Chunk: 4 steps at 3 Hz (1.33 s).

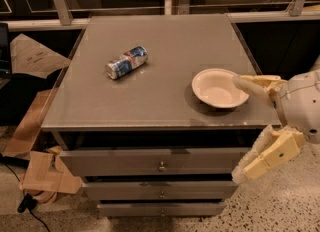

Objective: Open top drawer

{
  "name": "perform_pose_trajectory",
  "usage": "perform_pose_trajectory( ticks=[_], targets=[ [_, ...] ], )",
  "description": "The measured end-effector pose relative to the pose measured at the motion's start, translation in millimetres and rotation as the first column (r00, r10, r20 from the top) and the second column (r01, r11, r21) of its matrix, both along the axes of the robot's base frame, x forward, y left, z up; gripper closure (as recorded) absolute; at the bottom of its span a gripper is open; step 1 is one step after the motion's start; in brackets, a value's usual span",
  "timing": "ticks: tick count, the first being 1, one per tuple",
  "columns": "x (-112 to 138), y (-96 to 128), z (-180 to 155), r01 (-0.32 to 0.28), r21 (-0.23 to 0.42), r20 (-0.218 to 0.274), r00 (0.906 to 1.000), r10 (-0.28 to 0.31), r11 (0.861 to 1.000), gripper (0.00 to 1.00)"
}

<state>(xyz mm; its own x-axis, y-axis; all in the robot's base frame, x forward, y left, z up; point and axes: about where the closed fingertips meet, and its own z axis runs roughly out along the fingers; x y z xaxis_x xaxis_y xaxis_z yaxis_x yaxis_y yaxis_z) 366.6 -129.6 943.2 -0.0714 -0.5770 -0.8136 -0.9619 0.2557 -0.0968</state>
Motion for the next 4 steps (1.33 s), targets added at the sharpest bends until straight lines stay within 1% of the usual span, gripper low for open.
perform_pose_trajectory(
  ticks=[1, 2, 3, 4],
  targets=[
    [-1, 2, 0, 0.005, -0.006, 0.009, 0.9999, -0.005, 1.0, 0.0],
    [-5, 8, -20, 0.048, -0.057, 0.044, 0.998, -0.046, 0.997, 0.0],
    [-2, 11, -48, 0.112, -0.083, 0.079, 0.9914, -0.105, 0.99, 0.0],
    [4, 18, -78, 0.131, -0.113, 0.115, 0.9863, -0.118, 0.985, 0.0]
  ],
)
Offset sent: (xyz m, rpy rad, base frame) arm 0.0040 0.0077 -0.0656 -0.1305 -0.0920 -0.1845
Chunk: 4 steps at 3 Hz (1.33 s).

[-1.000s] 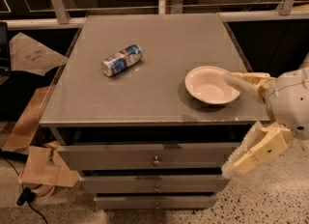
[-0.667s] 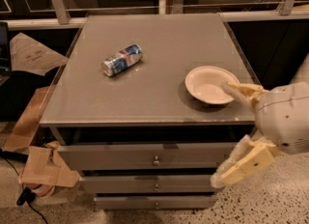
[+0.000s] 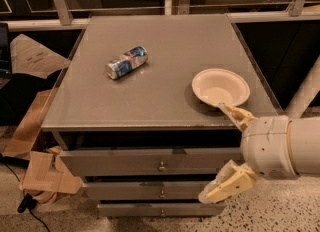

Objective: Open top drawer

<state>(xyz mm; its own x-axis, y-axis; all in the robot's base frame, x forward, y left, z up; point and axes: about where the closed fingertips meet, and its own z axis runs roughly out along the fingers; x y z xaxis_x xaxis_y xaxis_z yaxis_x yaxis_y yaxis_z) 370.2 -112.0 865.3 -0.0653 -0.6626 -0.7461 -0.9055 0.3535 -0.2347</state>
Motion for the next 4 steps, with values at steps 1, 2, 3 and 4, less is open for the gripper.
perform_pose_trajectory(
  ticks=[1, 2, 3, 4],
  targets=[
    [3.5, 2.5, -24.2, 0.02, 0.006, -0.015, 0.9997, -0.02, 1.0, 0.0],
    [3.9, 2.4, -25.9, 0.023, 0.005, -0.016, 0.9996, -0.023, 1.0, 0.16],
    [3.9, 2.4, -25.9, 0.023, 0.005, -0.016, 0.9996, -0.023, 1.0, 0.41],
    [3.9, 2.4, -25.9, 0.023, 0.005, -0.016, 0.9996, -0.023, 1.0, 0.63]
  ],
)
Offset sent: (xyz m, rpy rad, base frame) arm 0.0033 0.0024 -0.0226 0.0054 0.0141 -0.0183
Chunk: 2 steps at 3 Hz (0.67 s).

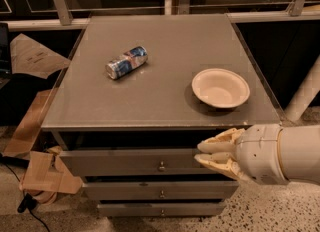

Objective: Open top drawer

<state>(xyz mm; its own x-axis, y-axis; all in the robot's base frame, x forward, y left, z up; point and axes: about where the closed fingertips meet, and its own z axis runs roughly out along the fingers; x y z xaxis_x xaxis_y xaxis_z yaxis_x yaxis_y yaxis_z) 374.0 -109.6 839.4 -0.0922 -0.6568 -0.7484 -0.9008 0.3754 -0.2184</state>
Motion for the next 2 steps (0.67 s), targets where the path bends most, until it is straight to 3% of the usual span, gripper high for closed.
perform_pose_trajectory(
  ticks=[1, 2],
  targets=[
    [0.0, 0.0, 0.0, 0.0, 0.0, 0.0, 1.0, 0.0, 1.0, 0.86],
    [-5.2, 2.4, -3.7, 0.045, 0.023, 0.029, 0.9985, -0.045, 0.999, 1.0]
  ],
)
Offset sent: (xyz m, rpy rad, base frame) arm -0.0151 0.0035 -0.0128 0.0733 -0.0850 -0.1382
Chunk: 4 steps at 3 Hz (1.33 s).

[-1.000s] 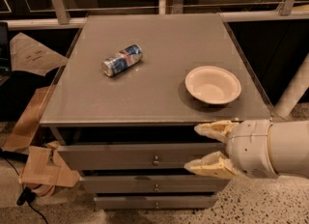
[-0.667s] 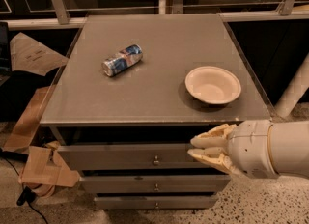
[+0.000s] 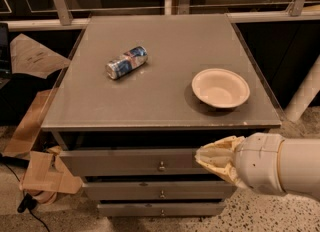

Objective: Open top drawer

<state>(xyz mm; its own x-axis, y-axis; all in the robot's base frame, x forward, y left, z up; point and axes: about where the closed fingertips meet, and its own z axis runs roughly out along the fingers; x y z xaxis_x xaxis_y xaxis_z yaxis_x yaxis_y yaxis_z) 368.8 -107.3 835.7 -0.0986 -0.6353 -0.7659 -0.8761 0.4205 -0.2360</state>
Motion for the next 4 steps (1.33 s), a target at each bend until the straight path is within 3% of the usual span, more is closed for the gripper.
perform_pose_trajectory(
  ticks=[1, 2, 4],
  targets=[
    [-5, 2, -19, 0.075, 0.02, 0.03, 0.9966, -0.076, 0.997, 1.0],
    [-2, 2, -42, 0.154, 0.027, 0.053, 0.9864, -0.155, 0.988, 1.0],
    [30, -8, -81, 0.269, 0.02, 0.093, 0.9584, -0.27, 0.963, 1.0]
  ],
)
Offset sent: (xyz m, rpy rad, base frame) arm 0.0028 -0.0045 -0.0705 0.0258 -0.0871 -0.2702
